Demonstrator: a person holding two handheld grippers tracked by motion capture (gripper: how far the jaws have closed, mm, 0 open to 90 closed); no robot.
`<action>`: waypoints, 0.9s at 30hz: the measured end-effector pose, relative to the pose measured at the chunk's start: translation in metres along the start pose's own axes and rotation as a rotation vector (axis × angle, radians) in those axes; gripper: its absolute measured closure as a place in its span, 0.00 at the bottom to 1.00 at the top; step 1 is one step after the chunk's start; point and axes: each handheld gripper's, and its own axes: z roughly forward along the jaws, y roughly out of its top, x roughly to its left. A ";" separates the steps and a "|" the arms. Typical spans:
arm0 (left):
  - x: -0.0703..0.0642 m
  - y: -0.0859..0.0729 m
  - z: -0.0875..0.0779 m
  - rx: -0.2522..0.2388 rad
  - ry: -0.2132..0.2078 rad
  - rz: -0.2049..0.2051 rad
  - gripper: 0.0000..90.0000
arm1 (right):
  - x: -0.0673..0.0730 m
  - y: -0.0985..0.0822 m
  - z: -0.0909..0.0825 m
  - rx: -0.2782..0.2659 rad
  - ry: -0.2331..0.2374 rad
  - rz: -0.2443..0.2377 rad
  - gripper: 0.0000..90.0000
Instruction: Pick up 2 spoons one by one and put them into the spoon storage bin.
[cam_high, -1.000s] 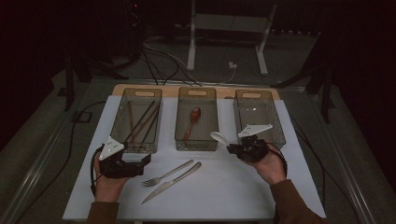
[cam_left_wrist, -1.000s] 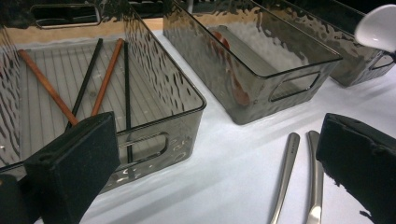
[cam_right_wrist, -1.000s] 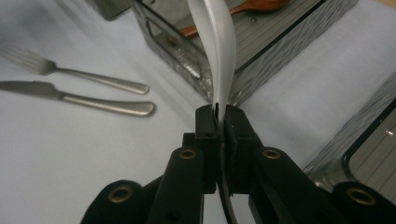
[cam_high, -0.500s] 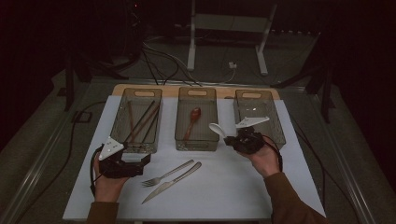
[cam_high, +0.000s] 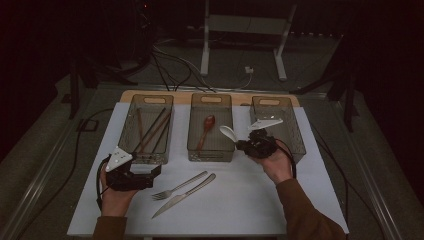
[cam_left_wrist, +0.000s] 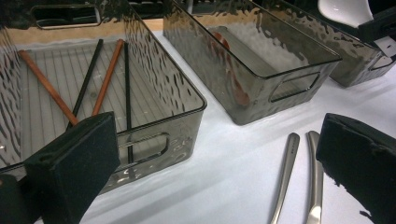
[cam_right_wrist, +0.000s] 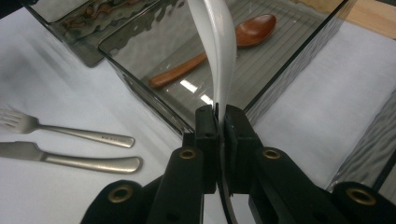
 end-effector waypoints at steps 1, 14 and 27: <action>0.000 0.000 0.000 0.000 0.000 0.000 0.01 | 0.000 0.000 0.001 0.000 -0.001 -0.003 0.96; 0.000 0.000 0.000 0.001 -0.002 0.001 0.01 | -0.001 0.006 0.007 -0.017 -0.013 0.016 0.96; 0.000 0.000 0.000 0.002 -0.002 0.000 0.01 | -0.002 0.012 0.017 -0.021 -0.020 0.036 0.96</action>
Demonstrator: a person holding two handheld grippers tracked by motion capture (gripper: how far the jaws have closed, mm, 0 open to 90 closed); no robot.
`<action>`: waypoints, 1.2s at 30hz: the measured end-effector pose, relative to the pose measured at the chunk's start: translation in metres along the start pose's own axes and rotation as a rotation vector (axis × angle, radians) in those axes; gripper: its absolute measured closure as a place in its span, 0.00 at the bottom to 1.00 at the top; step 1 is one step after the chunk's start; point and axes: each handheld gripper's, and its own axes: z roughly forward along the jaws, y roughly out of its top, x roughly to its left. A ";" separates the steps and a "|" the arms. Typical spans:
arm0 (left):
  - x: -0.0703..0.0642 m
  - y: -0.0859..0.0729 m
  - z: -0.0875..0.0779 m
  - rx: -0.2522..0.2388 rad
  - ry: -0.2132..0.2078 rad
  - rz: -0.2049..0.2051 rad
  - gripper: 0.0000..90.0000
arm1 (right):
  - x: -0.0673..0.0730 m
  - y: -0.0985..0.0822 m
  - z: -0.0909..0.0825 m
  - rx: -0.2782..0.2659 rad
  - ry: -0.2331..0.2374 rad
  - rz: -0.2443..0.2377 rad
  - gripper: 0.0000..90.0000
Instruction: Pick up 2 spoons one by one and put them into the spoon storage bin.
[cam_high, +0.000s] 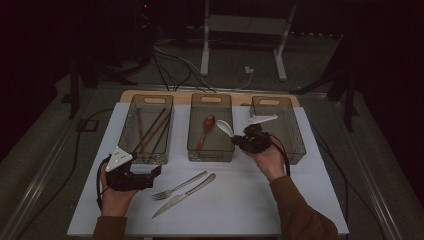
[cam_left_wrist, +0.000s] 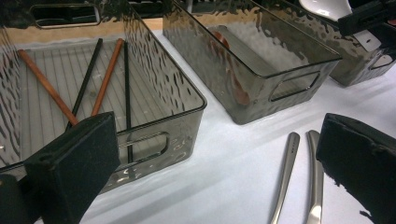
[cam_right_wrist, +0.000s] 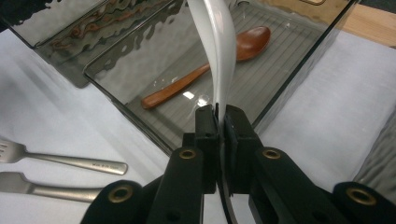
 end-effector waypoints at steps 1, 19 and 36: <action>0.000 0.000 0.000 0.000 0.000 0.000 0.01 | 0.000 0.001 0.001 0.002 0.000 0.001 0.96; 0.000 0.000 0.001 0.002 -0.002 0.002 0.01 | 0.004 0.013 0.012 -0.009 -0.009 0.020 0.96; 0.000 0.000 0.000 0.001 -0.003 0.005 0.01 | 0.005 0.017 0.026 0.006 -0.012 0.045 0.96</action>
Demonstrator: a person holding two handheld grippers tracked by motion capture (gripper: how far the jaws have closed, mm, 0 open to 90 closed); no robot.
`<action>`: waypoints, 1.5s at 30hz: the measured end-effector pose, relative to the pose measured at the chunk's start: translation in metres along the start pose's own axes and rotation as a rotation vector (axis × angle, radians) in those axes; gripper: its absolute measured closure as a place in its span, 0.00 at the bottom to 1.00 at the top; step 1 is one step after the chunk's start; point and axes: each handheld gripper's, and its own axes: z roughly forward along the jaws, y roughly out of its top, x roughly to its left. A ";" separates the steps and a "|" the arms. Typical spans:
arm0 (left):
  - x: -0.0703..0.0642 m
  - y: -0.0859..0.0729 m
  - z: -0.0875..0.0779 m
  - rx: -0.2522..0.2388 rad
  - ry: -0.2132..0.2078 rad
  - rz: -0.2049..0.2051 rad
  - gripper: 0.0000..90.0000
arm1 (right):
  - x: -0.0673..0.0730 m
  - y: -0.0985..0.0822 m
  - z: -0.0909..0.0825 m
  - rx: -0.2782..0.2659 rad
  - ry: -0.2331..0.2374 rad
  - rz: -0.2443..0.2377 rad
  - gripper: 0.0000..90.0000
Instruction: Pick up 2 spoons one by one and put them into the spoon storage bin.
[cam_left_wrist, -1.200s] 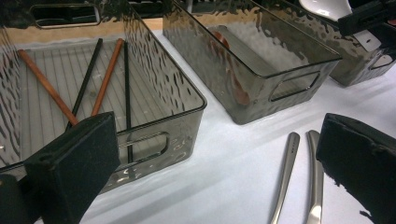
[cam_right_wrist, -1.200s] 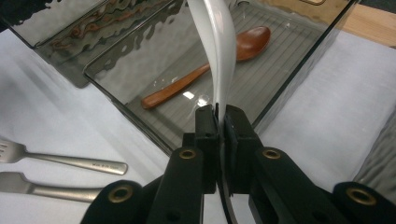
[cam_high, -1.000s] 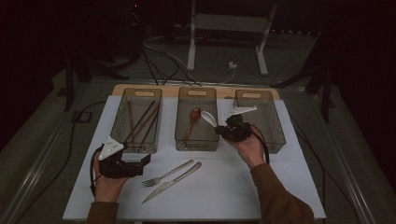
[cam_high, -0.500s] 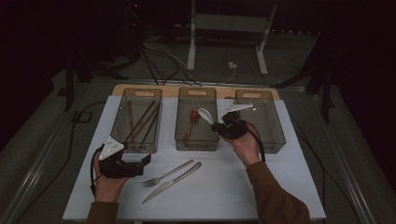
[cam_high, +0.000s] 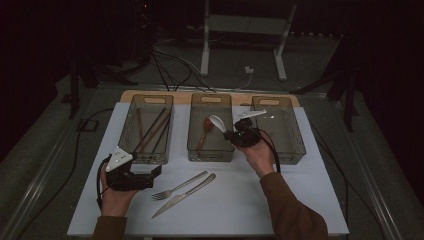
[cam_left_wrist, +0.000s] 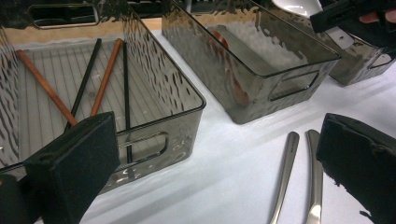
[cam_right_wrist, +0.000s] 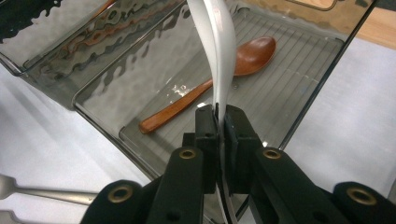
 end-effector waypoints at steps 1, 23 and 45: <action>0.000 0.000 0.000 0.000 0.000 -0.001 0.01 | 0.000 0.000 0.001 0.002 -0.001 0.000 0.95; 0.002 0.000 -0.001 -0.003 0.001 -0.003 0.01 | 0.005 -0.004 0.024 0.084 0.003 -0.002 0.98; -0.001 0.000 0.000 -0.002 -0.003 0.002 0.01 | -0.003 -0.004 -0.006 -0.023 0.026 0.030 0.26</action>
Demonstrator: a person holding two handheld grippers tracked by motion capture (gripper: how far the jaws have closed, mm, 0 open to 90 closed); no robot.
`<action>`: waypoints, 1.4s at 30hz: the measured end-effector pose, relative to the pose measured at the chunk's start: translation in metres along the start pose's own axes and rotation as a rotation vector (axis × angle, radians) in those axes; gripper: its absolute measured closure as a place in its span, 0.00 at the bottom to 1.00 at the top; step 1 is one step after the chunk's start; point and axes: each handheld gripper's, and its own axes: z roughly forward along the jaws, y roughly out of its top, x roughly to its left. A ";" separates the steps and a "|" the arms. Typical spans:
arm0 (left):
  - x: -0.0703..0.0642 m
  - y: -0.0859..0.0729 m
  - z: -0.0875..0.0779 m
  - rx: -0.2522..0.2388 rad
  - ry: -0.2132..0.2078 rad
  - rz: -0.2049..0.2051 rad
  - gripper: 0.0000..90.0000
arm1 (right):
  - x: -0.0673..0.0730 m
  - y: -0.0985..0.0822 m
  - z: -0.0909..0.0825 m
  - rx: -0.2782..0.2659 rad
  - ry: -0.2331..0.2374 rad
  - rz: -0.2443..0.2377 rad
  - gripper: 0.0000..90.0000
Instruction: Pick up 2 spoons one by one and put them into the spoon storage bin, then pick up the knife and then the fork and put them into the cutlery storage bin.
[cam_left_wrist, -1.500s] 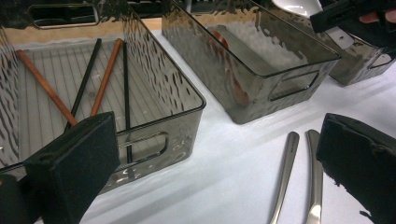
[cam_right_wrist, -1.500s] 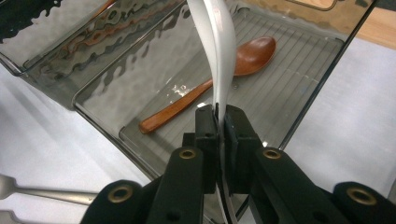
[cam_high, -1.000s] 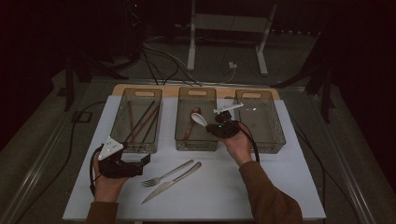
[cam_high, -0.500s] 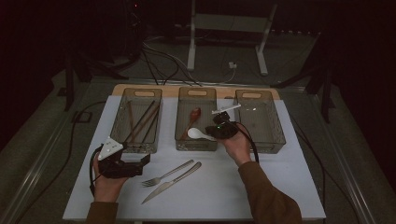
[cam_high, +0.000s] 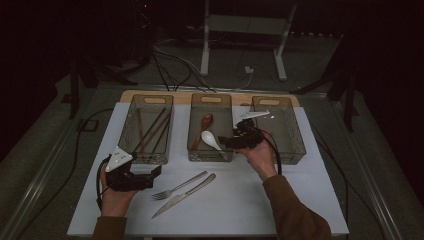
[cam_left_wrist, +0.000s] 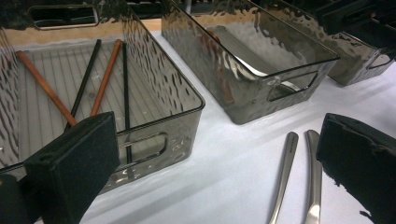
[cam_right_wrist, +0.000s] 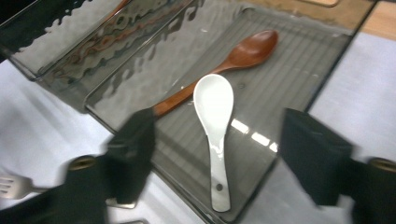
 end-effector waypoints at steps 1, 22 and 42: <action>0.000 0.000 0.000 -0.002 -0.001 0.000 0.01 | 0.000 -0.001 -0.002 -0.010 0.000 -0.003 0.23; -0.006 0.002 0.002 0.000 -0.010 0.014 0.01 | -0.015 -0.030 -0.047 -0.086 -0.008 -0.086 0.00; -0.015 0.004 0.009 0.027 -0.037 0.047 0.01 | -0.040 -0.071 -0.084 -0.172 -0.013 -0.038 0.00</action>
